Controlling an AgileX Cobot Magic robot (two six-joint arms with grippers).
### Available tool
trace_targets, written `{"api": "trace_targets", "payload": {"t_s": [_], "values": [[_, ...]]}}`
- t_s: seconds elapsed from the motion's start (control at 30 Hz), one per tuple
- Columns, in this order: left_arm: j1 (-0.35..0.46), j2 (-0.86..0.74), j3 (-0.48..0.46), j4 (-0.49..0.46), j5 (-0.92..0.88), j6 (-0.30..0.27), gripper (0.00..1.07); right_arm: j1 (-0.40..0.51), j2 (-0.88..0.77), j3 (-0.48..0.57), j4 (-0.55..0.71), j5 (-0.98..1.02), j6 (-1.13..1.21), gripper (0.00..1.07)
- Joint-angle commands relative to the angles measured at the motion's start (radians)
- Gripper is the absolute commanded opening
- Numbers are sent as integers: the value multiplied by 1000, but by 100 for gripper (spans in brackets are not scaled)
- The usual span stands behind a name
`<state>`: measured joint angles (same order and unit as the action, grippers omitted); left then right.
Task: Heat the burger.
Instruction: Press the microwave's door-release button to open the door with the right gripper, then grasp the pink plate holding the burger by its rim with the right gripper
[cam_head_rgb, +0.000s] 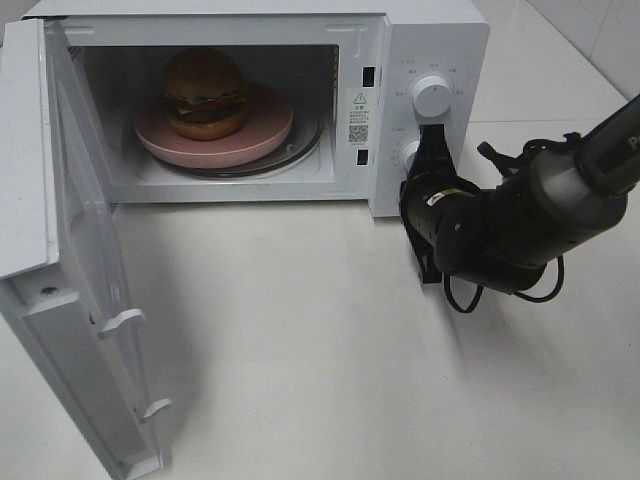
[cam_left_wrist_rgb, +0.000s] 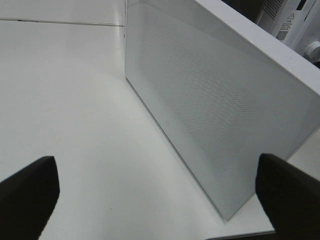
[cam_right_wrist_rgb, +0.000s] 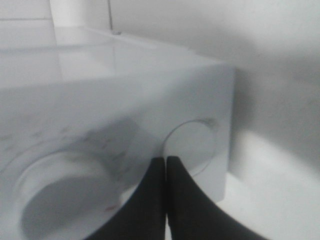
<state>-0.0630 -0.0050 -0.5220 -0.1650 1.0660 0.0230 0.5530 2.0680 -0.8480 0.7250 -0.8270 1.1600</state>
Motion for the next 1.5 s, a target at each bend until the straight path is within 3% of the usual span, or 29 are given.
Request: {"api": "trace_targets", "payload": {"t_s": [0.03, 0.23, 0.53, 0.7, 0.93, 1.17, 1.5], "values": [[3, -18, 1, -8, -9, -7, 100, -3, -52, 28, -62, -12, -57, 0], [3, -18, 1, -8, -9, -7, 100, -3, -138, 95, -178, 93, -105, 0], [3, -18, 1, -8, -9, -7, 100, -3, -233, 151, -224, 245, -261, 1], [3, -18, 1, -8, -9, -7, 100, -4, -323, 164, -275, 453, -541, 2], [3, -18, 1, -8, -9, -7, 100, -5, -396, 160, -407, 684, -680, 3], [3, -18, 1, -8, -9, -7, 100, -5, -428, 56, -556, 1090, -851, 5], [3, -18, 1, -8, -9, -7, 100, -5, -428, -108, -563, 1492, -1130, 6]]}}
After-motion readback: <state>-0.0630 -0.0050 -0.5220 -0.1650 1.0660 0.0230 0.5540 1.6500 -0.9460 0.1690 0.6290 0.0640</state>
